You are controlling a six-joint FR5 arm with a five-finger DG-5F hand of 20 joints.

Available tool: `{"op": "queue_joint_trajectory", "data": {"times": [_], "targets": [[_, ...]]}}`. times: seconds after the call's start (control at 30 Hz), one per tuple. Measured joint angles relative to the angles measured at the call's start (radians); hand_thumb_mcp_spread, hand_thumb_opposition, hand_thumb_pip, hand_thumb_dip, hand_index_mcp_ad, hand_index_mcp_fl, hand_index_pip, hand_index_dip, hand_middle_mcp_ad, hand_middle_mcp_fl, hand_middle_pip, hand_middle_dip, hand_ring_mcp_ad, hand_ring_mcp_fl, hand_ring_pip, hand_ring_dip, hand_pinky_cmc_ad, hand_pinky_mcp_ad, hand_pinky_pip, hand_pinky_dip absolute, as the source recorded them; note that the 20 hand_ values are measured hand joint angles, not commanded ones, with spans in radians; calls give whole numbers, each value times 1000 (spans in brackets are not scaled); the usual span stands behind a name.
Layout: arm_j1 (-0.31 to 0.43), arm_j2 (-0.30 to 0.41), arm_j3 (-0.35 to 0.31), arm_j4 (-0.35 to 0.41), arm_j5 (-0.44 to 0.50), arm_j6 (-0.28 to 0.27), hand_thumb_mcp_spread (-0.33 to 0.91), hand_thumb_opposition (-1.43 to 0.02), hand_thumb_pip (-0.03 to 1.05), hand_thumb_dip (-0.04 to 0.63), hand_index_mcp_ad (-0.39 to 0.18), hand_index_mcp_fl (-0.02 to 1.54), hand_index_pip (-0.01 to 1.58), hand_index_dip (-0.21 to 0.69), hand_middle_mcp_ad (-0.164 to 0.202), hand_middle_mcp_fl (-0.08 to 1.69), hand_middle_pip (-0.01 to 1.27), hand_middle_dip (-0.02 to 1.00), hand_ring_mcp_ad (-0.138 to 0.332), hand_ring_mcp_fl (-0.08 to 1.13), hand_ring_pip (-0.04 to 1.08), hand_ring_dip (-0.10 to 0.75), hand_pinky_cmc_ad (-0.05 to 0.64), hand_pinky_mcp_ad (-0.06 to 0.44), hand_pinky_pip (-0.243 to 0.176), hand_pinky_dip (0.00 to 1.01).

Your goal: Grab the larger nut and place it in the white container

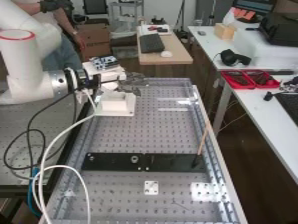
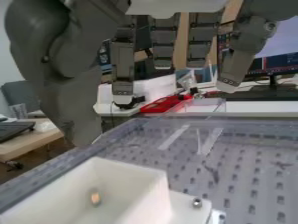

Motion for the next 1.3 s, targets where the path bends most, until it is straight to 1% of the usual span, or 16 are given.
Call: {"op": "queue_joint_trajectory", "data": {"times": [0.13,0.17,0.23,0.27,0.3,0.37,0.43,0.6,0.7,0.87,0.93,0.97,1.03,1.1,1.13,1.3], "targets": [[-74,83,41,-59,-5,20,274,-885,721,190,-134,21,913,49,84,3,126,232,164,3,169,148,360,311,-124,843],[-84,93,48,-70,-2,23,255,-867,721,190,-134,19,885,51,87,3,126,232,164,3,169,152,361,311,-124,843],[-127,134,88,-127,25,35,250,-869,688,194,-134,17,791,42,87,0,126,236,164,2,171,147,356,311,-124,843],[-134,142,95,-139,35,37,244,-857,682,194,-134,23,756,42,84,0,129,236,164,0,175,150,361,311,-124,846],[-147,157,109,-160,63,42,239,-852,670,194,-133,23,709,42,84,0,129,237,164,0,154,138,358,311,-124,846],[-157,171,119,-174,97,51,223,-834,665,194,-129,17,642,42,84,0,129,237,162,0,161,140,361,311,-126,846],[-172,199,129,-185,165,72,220,-822,656,190,-126,17,565,42,84,0,129,237,162,0,157,140,361,309,-127,846],[-184,245,138,-195,302,86,194,-792,649,188,-101,24,389,42,87,0,129,237,164,5,154,140,361,314,-127,846],[-180,261,139,-196,362,83,164,-773,649,173,-96,37,293,45,84,2,129,236,162,3,117,140,365,314,-127,831],[-162,266,152,-222,455,97,138,-773,656,157,-98,38,251,45,82,2,126,239,155,3,120,145,382,330,-126,771],[-154,264,169,-255,505,108,113,-773,661,159,-98,37,230,40,86,0,129,239,176,0,119,150,382,326,-126,737],[-152,262,174,-265,518,110,115,-773,658,140,-98,42,227,37,86,2,129,244,176,2,101,147,379,332,-127,723],[-147,257,189,-286,551,111,89,-773,688,140,-98,47,227,16,86,2,129,244,176,2,105,147,382,347,-127,707],[-144,253,197,-300,565,111,82,-773,705,138,-98,51,227,0,86,2,129,246,176,0,110,155,401,347,-126,691],[-142,250,202,-304,572,108,82,-773,705,141,-98,51,225,3,86,2,129,248,176,0,110,155,401,347,-126,672],[-141,242,209,-303,578,104,82,-773,717,126,-98,45,218,-14,86,2,127,250,176,0,112,155,396,347,-126,656]]}}
